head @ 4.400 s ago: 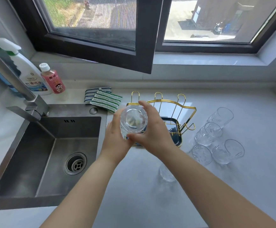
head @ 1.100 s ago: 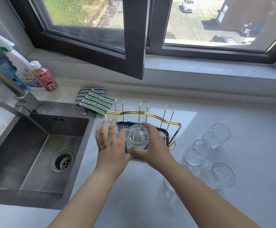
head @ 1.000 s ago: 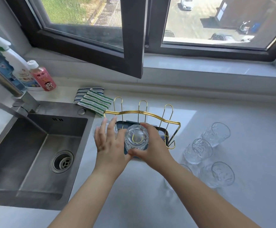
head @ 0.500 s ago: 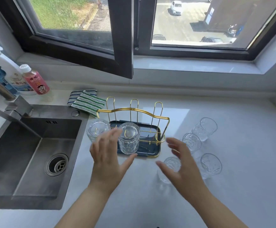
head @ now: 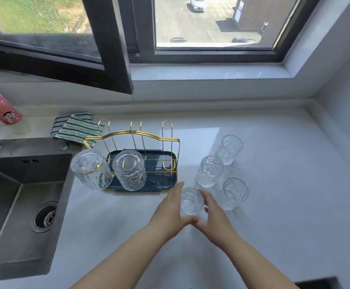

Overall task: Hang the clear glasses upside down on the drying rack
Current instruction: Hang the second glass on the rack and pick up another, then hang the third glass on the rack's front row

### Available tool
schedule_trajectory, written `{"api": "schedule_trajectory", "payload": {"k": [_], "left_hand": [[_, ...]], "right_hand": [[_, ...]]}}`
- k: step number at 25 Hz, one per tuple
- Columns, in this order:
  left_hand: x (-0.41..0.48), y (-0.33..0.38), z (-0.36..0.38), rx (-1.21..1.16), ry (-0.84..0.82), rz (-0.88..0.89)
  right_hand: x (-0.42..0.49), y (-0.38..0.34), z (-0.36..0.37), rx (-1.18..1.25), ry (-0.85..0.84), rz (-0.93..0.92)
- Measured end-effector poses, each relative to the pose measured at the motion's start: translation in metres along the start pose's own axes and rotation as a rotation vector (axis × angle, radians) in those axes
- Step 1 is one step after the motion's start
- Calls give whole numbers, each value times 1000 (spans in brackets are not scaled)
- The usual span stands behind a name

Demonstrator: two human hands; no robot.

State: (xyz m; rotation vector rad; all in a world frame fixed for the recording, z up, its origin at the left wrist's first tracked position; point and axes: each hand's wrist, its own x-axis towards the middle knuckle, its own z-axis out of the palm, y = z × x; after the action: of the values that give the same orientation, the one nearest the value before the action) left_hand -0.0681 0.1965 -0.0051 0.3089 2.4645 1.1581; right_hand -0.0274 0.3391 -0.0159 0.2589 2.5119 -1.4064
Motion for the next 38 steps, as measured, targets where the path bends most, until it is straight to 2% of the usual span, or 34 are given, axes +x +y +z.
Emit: {"api": "schedule_trajectory", "payload": {"k": [3,8,10,14,15,17,19,22,26,30,38], "left_hand": [[6,-1,2,6,4,7],[-4,9,-12,20,115,30],[-16,15,-23,-84,174,43],[-39,27,-42,-570,226,46],[-43,30,-45,-671,220,65],[-51,36,-51,-741,207,108],[-56,41,-63,-604,226,153],[-55,48,-84,-204,307,216],[-34,51,-101,167,432,262],[-14,39,-116,274,422,283],[13,23,-114,533,368,225]], "right_hand": [[3,0,-1,23,12,-23],[-8,-4,-12,94,-34,-23],[-18,-9,-25,273,-88,43],[-30,-28,-38,991,-285,230],[-31,-37,-37,1095,-321,226],[-29,-57,-35,1148,-313,129],[-23,-78,-36,1044,-216,-1],[-12,-106,-45,761,-44,-207],[13,-126,-50,366,49,-414],[36,-118,-35,163,46,-391],[62,-90,-10,125,-7,-303]]}}
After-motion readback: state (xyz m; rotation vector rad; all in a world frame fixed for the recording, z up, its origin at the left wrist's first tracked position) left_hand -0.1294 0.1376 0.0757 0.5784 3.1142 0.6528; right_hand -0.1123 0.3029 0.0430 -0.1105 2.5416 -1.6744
